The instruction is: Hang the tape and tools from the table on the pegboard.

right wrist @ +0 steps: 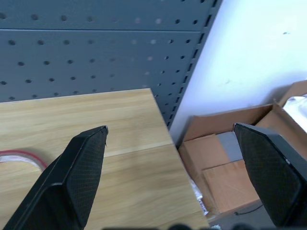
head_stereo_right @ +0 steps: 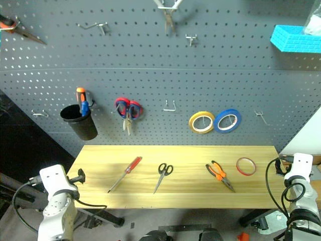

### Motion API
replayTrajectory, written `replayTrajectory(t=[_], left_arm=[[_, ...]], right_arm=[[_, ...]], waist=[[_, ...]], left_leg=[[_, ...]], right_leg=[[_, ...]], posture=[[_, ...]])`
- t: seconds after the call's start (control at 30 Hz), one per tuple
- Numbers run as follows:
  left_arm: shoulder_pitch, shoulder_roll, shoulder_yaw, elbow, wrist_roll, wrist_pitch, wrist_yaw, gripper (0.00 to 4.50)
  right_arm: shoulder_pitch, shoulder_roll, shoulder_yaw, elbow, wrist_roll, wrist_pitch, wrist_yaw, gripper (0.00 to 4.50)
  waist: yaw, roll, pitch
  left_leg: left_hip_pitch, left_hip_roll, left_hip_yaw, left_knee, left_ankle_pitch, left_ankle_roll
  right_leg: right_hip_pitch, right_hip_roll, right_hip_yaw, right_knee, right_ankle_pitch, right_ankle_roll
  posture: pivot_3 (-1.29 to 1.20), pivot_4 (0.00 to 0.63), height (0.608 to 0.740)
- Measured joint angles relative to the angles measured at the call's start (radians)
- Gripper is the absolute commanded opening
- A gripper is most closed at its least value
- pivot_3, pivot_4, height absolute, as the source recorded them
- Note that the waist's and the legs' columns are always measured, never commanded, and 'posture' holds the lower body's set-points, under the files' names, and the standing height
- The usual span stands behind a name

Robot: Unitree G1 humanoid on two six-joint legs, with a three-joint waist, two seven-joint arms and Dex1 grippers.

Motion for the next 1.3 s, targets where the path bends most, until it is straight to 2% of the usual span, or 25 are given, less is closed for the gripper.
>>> replayTrajectory(t=[0.23,0.4,0.57,0.77,0.9,0.97,1.07,1.17,1.3], left_arm=[[0.009,0.019,-0.015,-0.011,0.045,-0.046,-0.013,4.46],[0.027,0.01,-0.02,-0.032,0.025,-0.028,-0.046,4.46],[0.032,0.0,-0.028,-0.091,-0.004,-0.008,-0.089,4.46],[0.017,0.04,-0.128,-0.194,0.053,-0.005,-0.132,4.46],[-0.018,0.046,-0.202,-0.209,0.07,0.019,-0.182,4.46],[-0.029,0.051,-0.248,-0.21,0.082,0.019,-0.216,4.46],[-0.042,0.09,-0.316,-0.221,0.07,0.021,-0.322,4.46],[-0.081,0.158,-0.419,-0.294,-0.016,0.061,-0.552,4.46],[-0.156,0.234,-0.507,-0.35,-0.097,0.074,-0.776,4.46]], right_arm=[[-0.004,-0.015,-0.011,0.007,0.0,-0.006,0.001,4.5],[-0.004,-0.015,-0.01,0.008,0.0,-0.007,0.005,4.5],[0.003,-0.019,0.018,-0.008,-0.005,-0.007,0.077,4.5],[0.096,-0.018,0.111,-0.228,-0.035,0.014,0.237,4.5],[0.152,0.001,0.152,-0.406,-0.039,0.104,0.259,4.5],[0.17,0.008,0.168,-0.49,-0.04,0.157,0.26,4.5],[0.193,0.007,0.177,-0.619,-0.03,0.283,0.276,4.5],[0.212,-0.021,0.234,-0.791,-0.005,0.479,0.337,4.5],[0.211,-0.063,0.291,-0.919,-0.013,0.634,0.372,4.5]], waist=[[0.0,0.0,0.0],[0.0,0.0,0.0],[-0.001,-0.001,0.003],[0.0,0.003,0.021],[0.0,0.008,0.032],[-0.001,0.009,0.04],[-0.004,0.011,0.058],[-0.009,0.014,0.077],[-0.014,0.016,0.099]], left_leg=[[0.0,0.0,0.0,0.0,0.0,0.0],[0.0,0.0,0.0,0.0,0.0,0.0],[0.0,0.0,0.0,0.0,0.0,0.0],[-0.002,0.0,0.001,0.0,-0.001,0.002],[-0.004,0.001,0.0,0.0,-0.001,0.002],[-0.005,0.001,0.0,0.0,-0.001,0.002],[-0.011,0.001,0.0,0.001,-0.001,0.002],[-0.016,0.001,0.0,0.002,-0.002,0.003],[-0.017,0.002,0.0,0.0,-0.002,0.004]], right_leg=[[0.0,0.0,0.0,0.0,0.0,0.0],[0.0,0.0,0.0,0.0,0.0,0.0],[0.0,0.0,0.0,0.0,0.0,0.0],[0.001,0.0,0.0,-0.002,0.0,0.0],[0.002,0.0,0.0,-0.004,0.0,0.0],[0.001,0.0,0.0,-0.006,0.0,0.0],[-0.002,0.0,-0.001,-0.007,0.001,-0.001],[-0.005,0.0,-0.002,-0.008,0.001,-0.001],[-0.005,0.0,-0.003,-0.011,0.001,-0.001]], posture=[[-0.07,0.056,0.74],[-0.06,0.064,0.74],[-0.09,0.089,0.74],[-0.11,0.126,0.74],[-0.12,0.138,0.74],[-0.15,0.167,0.74],[-0.18,0.186,0.74],[-0.19,0.209,0.74],[-0.2,0.238,0.74]])
